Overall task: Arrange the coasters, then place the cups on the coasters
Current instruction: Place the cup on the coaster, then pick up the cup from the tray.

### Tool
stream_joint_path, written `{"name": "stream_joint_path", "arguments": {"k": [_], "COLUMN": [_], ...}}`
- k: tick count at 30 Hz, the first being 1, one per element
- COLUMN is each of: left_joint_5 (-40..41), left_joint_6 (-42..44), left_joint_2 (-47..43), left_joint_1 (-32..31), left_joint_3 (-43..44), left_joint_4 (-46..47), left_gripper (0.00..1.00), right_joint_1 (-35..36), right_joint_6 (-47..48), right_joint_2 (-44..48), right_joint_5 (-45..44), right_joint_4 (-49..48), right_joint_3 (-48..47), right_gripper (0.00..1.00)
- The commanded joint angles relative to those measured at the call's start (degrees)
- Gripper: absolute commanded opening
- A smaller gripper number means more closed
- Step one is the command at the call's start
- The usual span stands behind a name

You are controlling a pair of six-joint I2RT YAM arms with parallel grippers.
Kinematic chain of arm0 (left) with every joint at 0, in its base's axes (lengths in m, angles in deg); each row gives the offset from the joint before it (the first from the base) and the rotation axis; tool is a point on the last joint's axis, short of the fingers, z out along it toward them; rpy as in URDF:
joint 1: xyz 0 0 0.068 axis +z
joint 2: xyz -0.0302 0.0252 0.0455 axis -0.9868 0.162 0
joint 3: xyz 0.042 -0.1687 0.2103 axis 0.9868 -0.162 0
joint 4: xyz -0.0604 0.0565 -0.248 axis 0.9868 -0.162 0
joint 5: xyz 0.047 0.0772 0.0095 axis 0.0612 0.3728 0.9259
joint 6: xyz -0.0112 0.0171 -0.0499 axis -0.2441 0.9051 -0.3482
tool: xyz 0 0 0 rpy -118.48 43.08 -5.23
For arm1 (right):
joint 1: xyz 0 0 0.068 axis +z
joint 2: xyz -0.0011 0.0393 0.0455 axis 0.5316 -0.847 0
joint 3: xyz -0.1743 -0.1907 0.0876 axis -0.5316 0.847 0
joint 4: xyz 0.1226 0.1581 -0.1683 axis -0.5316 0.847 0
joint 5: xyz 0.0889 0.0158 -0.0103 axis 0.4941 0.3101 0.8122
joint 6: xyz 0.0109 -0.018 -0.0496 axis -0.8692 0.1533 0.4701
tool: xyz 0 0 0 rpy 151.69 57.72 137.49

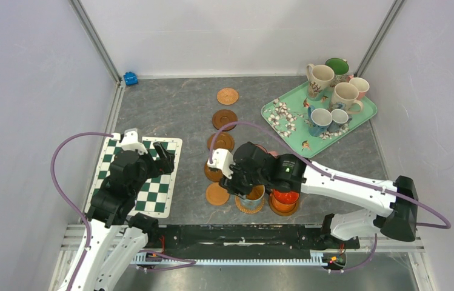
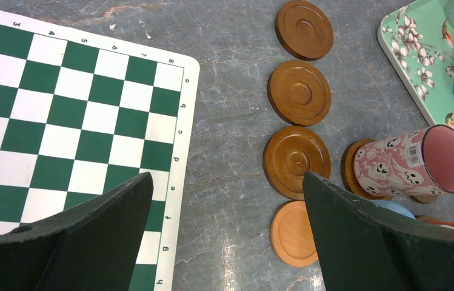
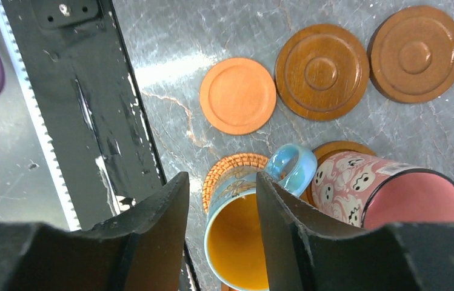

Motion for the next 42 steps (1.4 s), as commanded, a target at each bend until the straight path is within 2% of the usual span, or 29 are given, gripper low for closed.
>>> {"name": "stream_joint_path", "arguments": {"k": [1,4,7,11,17,25,36,42], "left_joint_5": [-0.5,-0.8,-1.7,-2.4,-3.6,-4.3,-4.8,-5.3], "left_joint_6": [-0.9,-0.8,-0.6,-0.5,-0.3,-0.1,-0.1,-0.1], "left_joint_2": [-0.2,-0.3,-0.5,-0.6,-0.4,-0.8,0.4,1.6], "left_joint_1": [-0.1,-0.1,-0.1,-0.1,-0.1,-0.2,-0.2,-0.2], "left_joint_3": [1.0,0.9,0.7,0.6,0.4,0.3,0.3,0.3], "left_joint_4": [1.6,1.7,2.0,2.3,2.7,3.0,3.1,3.1], "left_gripper": [1.0,1.0,1.0,1.0,1.0,1.0,1.0,1.0], "right_joint_1": [-0.9,-2.5,-5.8,-13.2,-22.6,-38.3,-52.8,-57.9], "right_joint_6": [-3.8,-6.0,-8.3,-13.3,-13.5,-11.5,-9.1,-4.9], "right_joint_2": [-2.1,-3.9,-5.2,-4.9,-4.3,-8.1,-11.5,-15.4], "right_joint_5": [-1.2,-4.5,-11.8,-19.6,-32.0,-29.3,-30.3,-19.4], "right_joint_4": [2.4,2.8,3.6,3.6,2.7,-1.0,-2.2,-6.0], "right_joint_3": [-8.2,-13.3,-16.7,-16.7,-14.7,-14.4,-10.5,-10.6], "right_gripper": [0.48,0.48,0.45,0.42,0.41,0.39,0.39,0.43]}}
